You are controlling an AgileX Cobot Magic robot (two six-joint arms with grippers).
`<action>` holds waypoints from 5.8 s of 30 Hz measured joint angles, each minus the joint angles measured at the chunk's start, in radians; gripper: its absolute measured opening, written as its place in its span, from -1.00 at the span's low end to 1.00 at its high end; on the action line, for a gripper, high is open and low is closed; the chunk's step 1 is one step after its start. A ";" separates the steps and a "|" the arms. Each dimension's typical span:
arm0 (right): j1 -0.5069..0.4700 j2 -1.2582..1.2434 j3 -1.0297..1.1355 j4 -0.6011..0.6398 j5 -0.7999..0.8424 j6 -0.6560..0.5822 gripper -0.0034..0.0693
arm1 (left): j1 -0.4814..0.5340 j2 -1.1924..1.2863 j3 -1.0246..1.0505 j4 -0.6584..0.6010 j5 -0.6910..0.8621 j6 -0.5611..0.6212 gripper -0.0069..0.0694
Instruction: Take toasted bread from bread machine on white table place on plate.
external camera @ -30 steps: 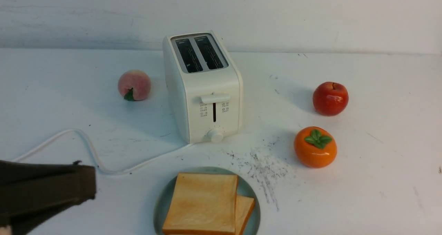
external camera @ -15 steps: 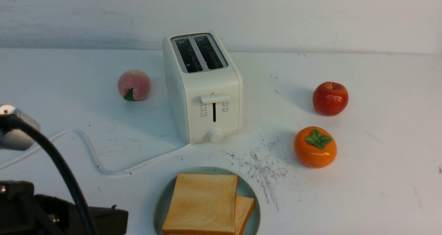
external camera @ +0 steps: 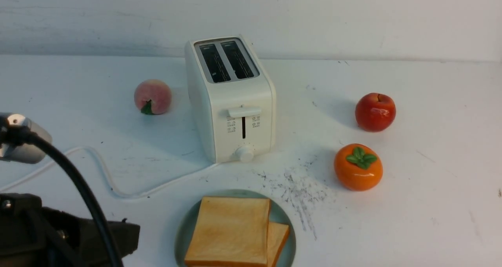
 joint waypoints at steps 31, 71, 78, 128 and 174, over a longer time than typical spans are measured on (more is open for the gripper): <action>0.000 0.000 0.000 -0.003 0.000 0.000 -0.49 | 0.452 -0.353 0.623 -0.317 -0.730 0.408 -0.73; 0.000 0.000 0.000 -0.003 0.000 0.000 -0.38 | 0.801 -0.724 0.776 -0.180 -0.343 0.298 -0.63; 0.000 0.000 0.000 -0.003 0.000 0.000 -0.35 | 0.801 -0.724 0.776 -0.180 -0.343 0.298 -0.63; 0.000 0.000 0.000 -0.003 0.000 0.000 -0.25 | 0.801 -0.724 0.776 -0.180 -0.343 0.297 -0.53; 0.000 0.000 0.000 -0.003 0.000 0.000 -0.25 | 0.801 -0.724 0.776 -0.180 -0.343 0.297 -0.46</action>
